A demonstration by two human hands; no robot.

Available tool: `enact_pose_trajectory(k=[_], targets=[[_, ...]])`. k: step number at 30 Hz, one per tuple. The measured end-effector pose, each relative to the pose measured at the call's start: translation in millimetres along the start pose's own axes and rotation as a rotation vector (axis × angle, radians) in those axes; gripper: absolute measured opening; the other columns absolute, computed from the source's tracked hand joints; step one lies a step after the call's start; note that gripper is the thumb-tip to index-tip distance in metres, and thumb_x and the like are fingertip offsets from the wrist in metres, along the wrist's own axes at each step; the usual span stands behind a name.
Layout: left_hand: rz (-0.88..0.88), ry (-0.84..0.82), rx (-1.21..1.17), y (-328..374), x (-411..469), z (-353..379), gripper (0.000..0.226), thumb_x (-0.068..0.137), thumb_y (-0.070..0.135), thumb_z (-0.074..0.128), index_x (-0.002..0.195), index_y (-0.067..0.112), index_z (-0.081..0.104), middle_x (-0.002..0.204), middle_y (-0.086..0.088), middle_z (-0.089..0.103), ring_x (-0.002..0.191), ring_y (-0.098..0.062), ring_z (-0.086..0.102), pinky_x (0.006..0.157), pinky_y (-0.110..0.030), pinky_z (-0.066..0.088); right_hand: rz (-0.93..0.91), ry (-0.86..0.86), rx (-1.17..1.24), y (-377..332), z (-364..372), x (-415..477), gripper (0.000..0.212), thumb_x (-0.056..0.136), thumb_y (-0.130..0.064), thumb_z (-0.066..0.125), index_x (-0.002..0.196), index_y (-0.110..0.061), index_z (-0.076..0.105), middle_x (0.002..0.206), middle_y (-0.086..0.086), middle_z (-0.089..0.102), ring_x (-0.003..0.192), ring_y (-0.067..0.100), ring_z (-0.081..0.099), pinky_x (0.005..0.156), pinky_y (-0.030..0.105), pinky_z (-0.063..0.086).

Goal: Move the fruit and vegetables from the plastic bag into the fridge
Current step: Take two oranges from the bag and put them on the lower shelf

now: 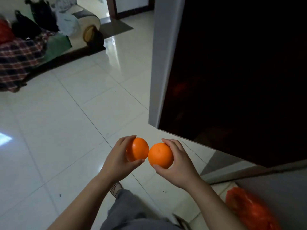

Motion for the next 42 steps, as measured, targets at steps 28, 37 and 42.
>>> enact_pose_trajectory(k=[28,37,42], targets=[[-0.007,0.202,0.028,-166,358,-303,0.08,0.066,0.043,0.078,0.134,0.032,0.036,0.138,0.004,0.042,0.115,-0.012,0.043,0.089,-0.033,0.048,-0.126,-0.011,0.056,-212,85,466,0.07,0.071,-0.039,0.075,0.129,-0.032,0.036,0.129,-0.015,0.034,0.107,0.007,0.043,0.084,0.023,0.044],[0.182,0.042,-0.03,-79,528,-266,0.086,0.067,0.044,0.077,0.137,0.041,0.027,0.137,0.01,0.04,0.116,-0.01,0.041,0.091,-0.035,0.047,-0.041,0.206,0.076,-162,-23,552,0.07,0.069,-0.038,0.076,0.129,-0.032,0.039,0.13,-0.016,0.036,0.107,0.003,0.043,0.079,0.011,0.038],[0.447,-0.161,-0.067,7,592,-197,0.076,0.07,0.044,0.075,0.13,0.052,0.029,0.128,0.021,0.037,0.112,-0.005,0.041,0.085,-0.028,0.046,0.12,0.412,0.09,-103,-96,542,0.07,0.07,-0.04,0.075,0.13,-0.031,0.04,0.132,-0.015,0.036,0.111,0.005,0.043,0.089,0.021,0.043]])
Point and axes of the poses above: each hand's wrist, its own x-axis towards the middle knuckle, its own z-axis out of the palm, y = z × x, the point moved 8 cm from there along x, towards the middle knuckle
